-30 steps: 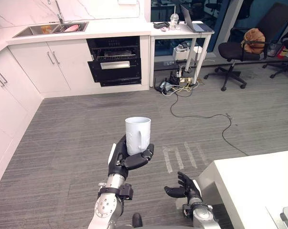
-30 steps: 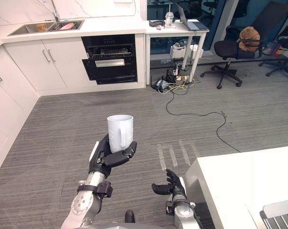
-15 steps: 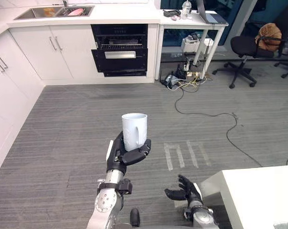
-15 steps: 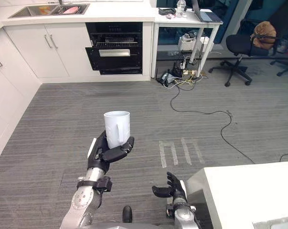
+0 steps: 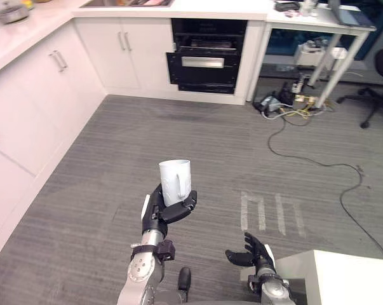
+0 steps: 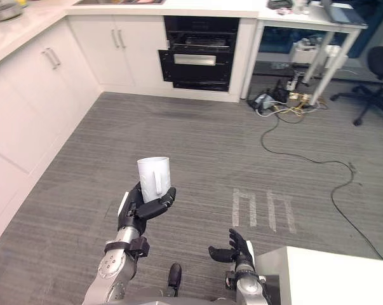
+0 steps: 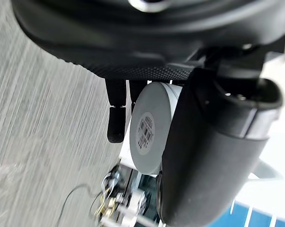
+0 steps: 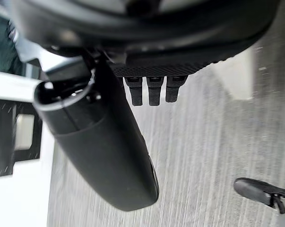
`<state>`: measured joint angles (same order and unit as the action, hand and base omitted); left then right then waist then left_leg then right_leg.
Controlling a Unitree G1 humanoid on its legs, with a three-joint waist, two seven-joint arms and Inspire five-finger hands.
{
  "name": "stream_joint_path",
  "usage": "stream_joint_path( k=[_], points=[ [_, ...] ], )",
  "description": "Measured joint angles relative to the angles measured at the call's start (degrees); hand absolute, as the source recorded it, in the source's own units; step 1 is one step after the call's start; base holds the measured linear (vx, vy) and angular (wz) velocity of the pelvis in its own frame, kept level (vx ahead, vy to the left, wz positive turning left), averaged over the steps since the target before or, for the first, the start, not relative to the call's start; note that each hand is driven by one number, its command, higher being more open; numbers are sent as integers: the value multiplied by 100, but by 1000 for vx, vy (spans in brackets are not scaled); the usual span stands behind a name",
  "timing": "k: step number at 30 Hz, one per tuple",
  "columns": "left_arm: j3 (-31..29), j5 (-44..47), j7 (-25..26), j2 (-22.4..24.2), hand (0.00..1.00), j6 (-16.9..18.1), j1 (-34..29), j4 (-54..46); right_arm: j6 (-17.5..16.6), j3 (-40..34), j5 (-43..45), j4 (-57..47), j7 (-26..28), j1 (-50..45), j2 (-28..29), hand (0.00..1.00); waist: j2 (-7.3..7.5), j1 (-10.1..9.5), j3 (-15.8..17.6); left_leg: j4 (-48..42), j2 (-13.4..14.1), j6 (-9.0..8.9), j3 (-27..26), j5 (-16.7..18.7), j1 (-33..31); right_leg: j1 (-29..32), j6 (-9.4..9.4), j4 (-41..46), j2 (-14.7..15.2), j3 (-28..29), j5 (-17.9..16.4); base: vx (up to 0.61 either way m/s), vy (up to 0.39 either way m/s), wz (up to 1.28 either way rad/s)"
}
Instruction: Walk over to the sink, pick up the cup, carry it to the dishwasher, place the cup inside the dishwasher, then close the dishwasher door
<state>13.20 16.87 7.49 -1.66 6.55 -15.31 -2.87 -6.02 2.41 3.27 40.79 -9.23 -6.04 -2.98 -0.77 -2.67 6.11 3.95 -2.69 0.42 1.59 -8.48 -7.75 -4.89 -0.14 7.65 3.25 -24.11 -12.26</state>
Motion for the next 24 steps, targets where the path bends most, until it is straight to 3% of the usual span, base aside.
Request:
stream_joint_path(
  k=[1, 2, 3, 4, 7, 10, 13, 14, 16, 19, 23, 24],
  points=[
    [-9, 9, -2, 8, 30, 0, 35, -36, 0, -38, 0, -83, -35, 105, -5, 90, 53, 41, 110, -479, 196, 25, -941, 371, -238, -1, 6, 10, 111, -171, -3, -50, -33, 60],
    [-11, 9, -2, 15, 30, 0, 37, -48, 0, -51, 0, -99, -42, 126, -6, 90, 43, 43, 118, -572, 239, 36, -1097, 432, -274, -2, 13, 17, 125, -187, -8, 2, -20, 49],
    [-9, 9, -4, 48, 30, 0, 35, -86, 0, -84, -2, -183, -93, 165, -26, 90, -1, 43, 138, -902, 423, 87, -1700, 530, -376, 0, 89, 76, 157, -237, -59, 72, 14, 26],
    [-24, 9, -5, 64, 30, 1, 44, -99, -2, -96, -2, -209, -120, 192, -55, 90, 4, 41, 152, -1086, 495, 131, -1920, 518, -412, -5, 169, 211, 237, -255, -157, 94, 29, 19],
    [-77, 8, 0, 37, 30, 14, 50, -178, -4, -92, -7, -373, -149, 303, -44, 90, 22, 34, 162, -1132, 353, 241, -1911, 647, -440, 18, 248, 223, 376, -210, -175, 122, 124, 6],
    [-172, 11, 1, 75, 30, 15, 32, -245, -4, -91, -12, -554, -171, 381, -10, 90, 78, 23, 196, -1645, 219, 326, -1940, 1209, -578, 24, 488, 495, 659, -208, -338, 118, 160, 3],
    [-158, 8, -7, 89, 30, 14, -142, -464, 1, -32, -53, -591, -162, 348, -5, 90, 99, 63, 218, -1966, 76, 430, -1857, 1612, -415, 596, 415, 2485, 1181, 81, -432, 188, 202, 25],
    [-137, 5, -30, 60, 30, 14, -168, -603, 6, -36, -70, -627, -152, 320, 17, 90, 175, 154, 255, -2077, -63, 557, -1630, 1731, -284, 1046, 200, 3680, 1421, 431, -164, 277, 174, 66],
    [-145, -4, -28, 43, 30, 15, -167, -630, 12, -32, -71, -631, -141, 310, 16, 90, 148, 277, 264, -2146, -107, 663, -1350, 1895, -166, 1459, 199, 4456, 1283, 993, -338, 298, 128, 81],
    [-137, -5, 10, -4, 30, 15, -179, -629, 12, 132, -115, -953, -116, 102, 39, 90, 136, 278, 272, -1929, -180, 579, -947, 1957, 297, 2039, 184, 4414, 750, 1629, -655, 333, 80, 73],
    [61, -3, 19, -29, 30, 27, -80, -614, 9, 198, -119, -1288, -111, 36, 75, 90, 72, 385, 254, -1578, -237, 428, -262, 2039, 734, 2714, 239, 2952, 188, 1981, -590, 399, -38, 90],
    [148, -3, 20, -31, 30, 55, -19, -578, 8, 204, -119, -1327, -115, 33, 73, 90, 85, 390, 247, -1588, -245, 293, -65, 2144, 811, 2773, 211, 2255, 115, 2076, -325, 428, -108, 122]
  ],
)
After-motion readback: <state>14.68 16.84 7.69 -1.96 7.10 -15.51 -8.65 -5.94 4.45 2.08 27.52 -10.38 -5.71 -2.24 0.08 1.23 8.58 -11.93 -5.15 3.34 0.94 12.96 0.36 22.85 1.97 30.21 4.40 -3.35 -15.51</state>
